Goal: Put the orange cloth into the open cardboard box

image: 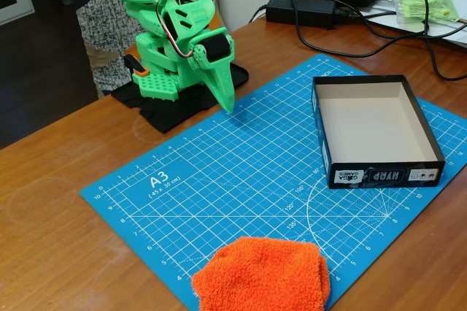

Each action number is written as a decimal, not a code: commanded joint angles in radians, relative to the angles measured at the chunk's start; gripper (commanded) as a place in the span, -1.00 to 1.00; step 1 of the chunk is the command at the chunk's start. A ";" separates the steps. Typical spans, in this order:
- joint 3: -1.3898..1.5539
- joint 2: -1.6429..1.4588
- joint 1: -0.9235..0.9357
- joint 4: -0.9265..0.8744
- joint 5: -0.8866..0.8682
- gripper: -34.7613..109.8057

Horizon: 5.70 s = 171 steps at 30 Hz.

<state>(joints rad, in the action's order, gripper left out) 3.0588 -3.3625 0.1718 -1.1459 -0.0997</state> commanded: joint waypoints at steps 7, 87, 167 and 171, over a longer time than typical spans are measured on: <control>0.006 -0.012 0.006 -0.005 -0.006 -0.53; -3.056 2.649 0.390 -0.416 -0.003 -0.19; -2.836 2.373 -0.146 -0.511 0.140 -0.52; -2.732 2.319 -0.278 -0.511 0.143 -0.52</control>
<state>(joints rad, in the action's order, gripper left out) 0.2715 -0.9403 -0.0276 -1.6383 0.0399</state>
